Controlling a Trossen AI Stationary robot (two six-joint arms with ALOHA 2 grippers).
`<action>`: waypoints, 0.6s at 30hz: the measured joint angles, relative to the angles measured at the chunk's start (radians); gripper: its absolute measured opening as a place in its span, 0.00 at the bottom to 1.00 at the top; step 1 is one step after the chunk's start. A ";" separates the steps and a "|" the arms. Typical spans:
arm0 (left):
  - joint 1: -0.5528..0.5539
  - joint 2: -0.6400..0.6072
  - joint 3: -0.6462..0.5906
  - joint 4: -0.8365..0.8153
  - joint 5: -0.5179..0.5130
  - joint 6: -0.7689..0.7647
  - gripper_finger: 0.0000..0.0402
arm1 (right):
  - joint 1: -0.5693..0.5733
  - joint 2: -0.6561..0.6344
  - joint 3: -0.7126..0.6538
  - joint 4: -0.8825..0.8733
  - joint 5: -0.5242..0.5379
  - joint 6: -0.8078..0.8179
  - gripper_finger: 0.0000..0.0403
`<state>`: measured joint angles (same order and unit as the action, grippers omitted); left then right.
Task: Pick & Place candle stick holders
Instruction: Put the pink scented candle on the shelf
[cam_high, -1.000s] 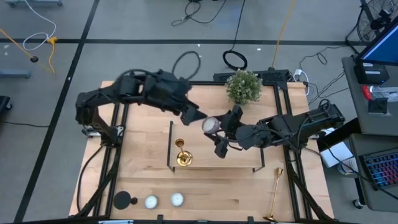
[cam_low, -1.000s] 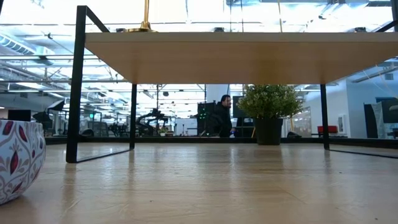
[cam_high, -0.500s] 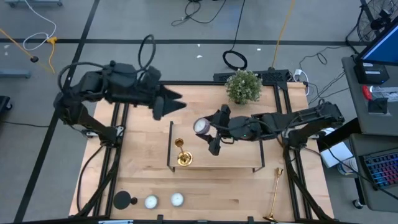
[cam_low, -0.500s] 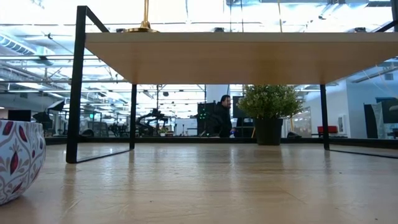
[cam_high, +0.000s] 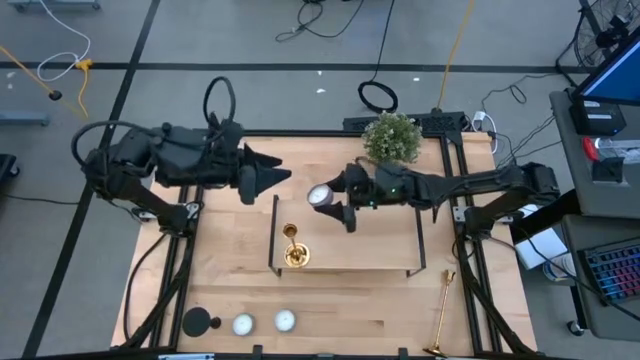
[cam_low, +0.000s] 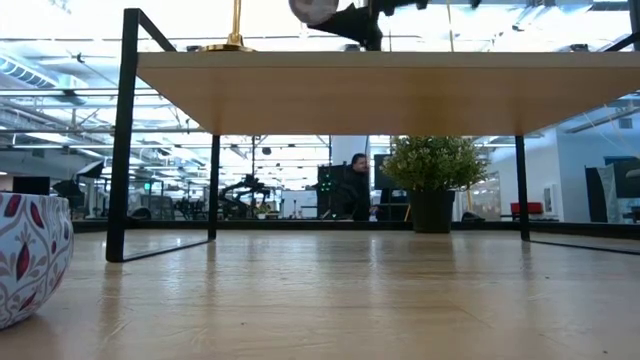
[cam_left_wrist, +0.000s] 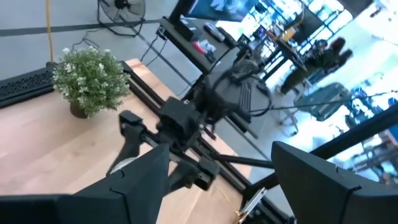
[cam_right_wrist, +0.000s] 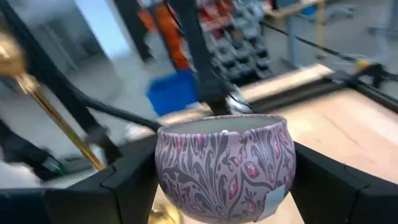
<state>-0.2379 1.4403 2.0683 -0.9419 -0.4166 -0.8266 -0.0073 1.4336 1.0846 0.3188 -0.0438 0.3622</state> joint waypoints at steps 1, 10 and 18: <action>-0.012 0.001 -0.003 0.006 -0.017 -0.012 0.71 | -0.008 -0.001 -0.020 0.035 -0.030 0.008 0.73; -0.087 0.042 -0.005 0.012 -0.188 -0.097 0.68 | -0.020 0.022 -0.060 0.082 -0.114 -0.064 0.73; -0.095 0.058 -0.004 0.019 -0.197 -0.119 0.67 | -0.057 0.078 -0.058 0.141 -0.146 -0.069 0.73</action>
<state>-0.3325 1.4981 2.0644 -0.9234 -0.6139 -0.9455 -0.0642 1.5113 1.0263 0.4598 -0.1899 0.2932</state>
